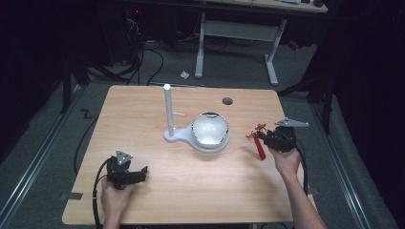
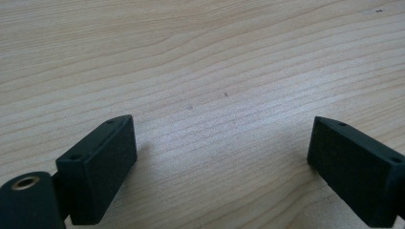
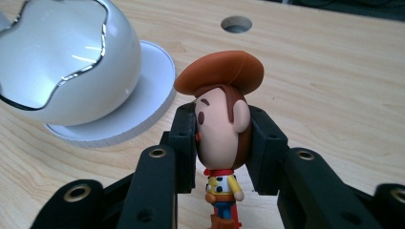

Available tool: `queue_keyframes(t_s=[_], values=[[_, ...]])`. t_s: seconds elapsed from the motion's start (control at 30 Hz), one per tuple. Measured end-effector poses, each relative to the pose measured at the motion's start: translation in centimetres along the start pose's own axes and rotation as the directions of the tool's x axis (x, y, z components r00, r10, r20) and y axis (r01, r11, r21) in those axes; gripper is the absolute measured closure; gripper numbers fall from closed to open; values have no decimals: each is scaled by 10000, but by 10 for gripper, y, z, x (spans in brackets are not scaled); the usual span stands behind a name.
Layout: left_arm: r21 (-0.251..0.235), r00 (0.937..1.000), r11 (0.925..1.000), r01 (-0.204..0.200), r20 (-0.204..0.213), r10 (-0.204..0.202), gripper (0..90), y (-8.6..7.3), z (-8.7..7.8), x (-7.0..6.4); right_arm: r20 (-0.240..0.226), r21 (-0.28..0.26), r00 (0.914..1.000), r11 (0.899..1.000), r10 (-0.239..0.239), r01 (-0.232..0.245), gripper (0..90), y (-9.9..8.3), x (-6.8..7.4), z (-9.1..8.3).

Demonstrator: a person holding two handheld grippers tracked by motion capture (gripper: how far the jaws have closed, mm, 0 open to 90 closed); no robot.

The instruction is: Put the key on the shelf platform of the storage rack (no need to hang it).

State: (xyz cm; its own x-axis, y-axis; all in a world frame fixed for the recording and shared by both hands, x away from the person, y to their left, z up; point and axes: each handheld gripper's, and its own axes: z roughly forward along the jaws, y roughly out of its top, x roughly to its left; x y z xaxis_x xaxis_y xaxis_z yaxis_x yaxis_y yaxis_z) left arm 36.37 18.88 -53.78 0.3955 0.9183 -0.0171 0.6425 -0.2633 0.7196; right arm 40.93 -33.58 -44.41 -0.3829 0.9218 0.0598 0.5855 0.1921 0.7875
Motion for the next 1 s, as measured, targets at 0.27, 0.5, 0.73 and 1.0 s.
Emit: queue_keyframes(t_s=[0.27,0.5,0.73,1.0], values=[[11,10000,10000,-37,29,37,93,0,0,0,-170,-492,9998,9988,67,-75,681,5,0,-16],[27,10000,10000,-58,61,58,93,0,0,0,-368,-643,9991,9978,-189,165,681,13,6,-24],[26,9999,10000,-69,76,69,93,0,0,0,-591,-848,9974,9958,-408,357,681,22,13,-32],[25,9999,10000,-76,81,76,93,0,0,0,-1053,-1059,9921,9928,-674,562,681,36,24,-42]])
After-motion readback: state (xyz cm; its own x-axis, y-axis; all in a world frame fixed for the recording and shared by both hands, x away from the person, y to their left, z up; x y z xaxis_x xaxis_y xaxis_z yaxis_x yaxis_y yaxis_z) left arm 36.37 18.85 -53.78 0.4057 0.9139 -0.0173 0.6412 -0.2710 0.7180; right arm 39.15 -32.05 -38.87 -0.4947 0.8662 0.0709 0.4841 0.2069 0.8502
